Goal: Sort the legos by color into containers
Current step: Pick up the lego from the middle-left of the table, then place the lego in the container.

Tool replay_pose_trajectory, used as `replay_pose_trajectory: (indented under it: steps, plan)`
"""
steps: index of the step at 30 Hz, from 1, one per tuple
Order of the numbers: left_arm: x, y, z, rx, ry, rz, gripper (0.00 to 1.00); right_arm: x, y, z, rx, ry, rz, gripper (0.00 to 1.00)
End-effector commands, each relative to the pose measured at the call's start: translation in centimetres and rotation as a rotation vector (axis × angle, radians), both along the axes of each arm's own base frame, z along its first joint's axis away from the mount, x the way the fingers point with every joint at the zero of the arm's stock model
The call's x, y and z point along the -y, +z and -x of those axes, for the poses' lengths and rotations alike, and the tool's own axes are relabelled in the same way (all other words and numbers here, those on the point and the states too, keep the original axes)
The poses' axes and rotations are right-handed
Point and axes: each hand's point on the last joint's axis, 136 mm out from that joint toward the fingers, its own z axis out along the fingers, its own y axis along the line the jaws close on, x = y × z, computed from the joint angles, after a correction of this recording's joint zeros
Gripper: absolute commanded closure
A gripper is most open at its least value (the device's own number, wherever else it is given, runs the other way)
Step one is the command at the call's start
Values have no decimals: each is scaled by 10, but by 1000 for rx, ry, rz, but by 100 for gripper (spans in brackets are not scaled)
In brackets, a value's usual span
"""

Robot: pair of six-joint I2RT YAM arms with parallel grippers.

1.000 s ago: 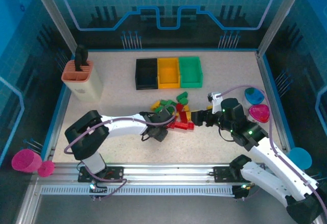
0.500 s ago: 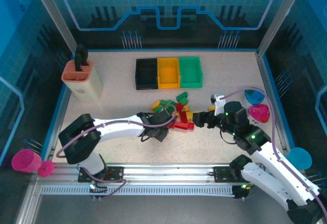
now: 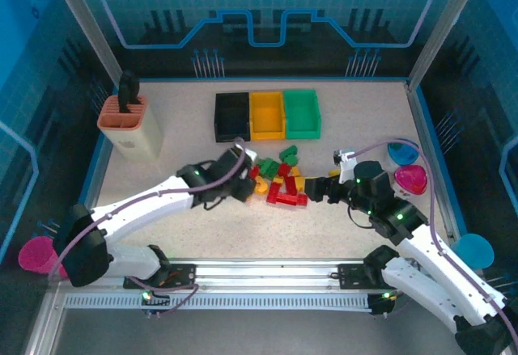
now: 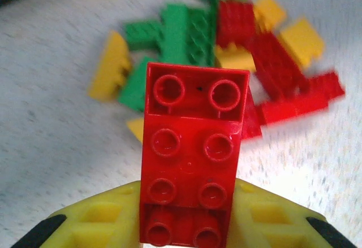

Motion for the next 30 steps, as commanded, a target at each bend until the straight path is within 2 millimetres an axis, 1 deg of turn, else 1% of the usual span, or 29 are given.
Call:
replay_pose_trajectory:
  steps: [1, 3, 5, 7, 10, 12, 13, 15, 18, 20, 21, 24, 30]
  plan:
    - [-10, 45, -31, 43, 90, 139, 71, -4, -7, -2, -29, 9, -13, 10]
    - [-19, 58, -56, 59, 150, 181, 71, -8, -13, -2, -55, 23, -18, 10]
    - [-27, 62, -81, 53, 201, 207, 72, -14, -16, -1, -70, 42, -36, 10]
    - [-34, 61, -106, 44, 246, 213, 72, -18, -20, 0, -86, 55, -53, 11]
    - [-41, 52, -144, 14, 307, 218, 73, -23, -25, 2, -99, 71, -64, 11]
    - [-46, 40, -170, -6, 341, 180, 73, -25, -28, 5, -107, 86, -69, 12]
    - [-47, 36, -180, -10, 352, 163, 73, -26, -29, 6, -109, 91, -72, 12]
    - [-50, 21, -200, -41, 375, 141, 74, -27, -32, 8, -117, 98, -76, 12]
    - [-54, 3, -221, -84, 400, 117, 74, -27, -35, 11, -125, 102, -79, 12]
    - [-58, -11, -230, -115, 414, 96, 73, -27, -39, 13, -135, 104, -79, 12]
    - [-59, -15, -234, -120, 418, 88, 73, -27, -40, 13, -137, 105, -80, 12]
    - [-63, -29, -241, -145, 433, 69, 72, -27, -43, 14, -144, 105, -82, 12]
    - [-66, -45, -246, -185, 438, 42, 67, -29, -42, 14, -145, 111, -85, 12]
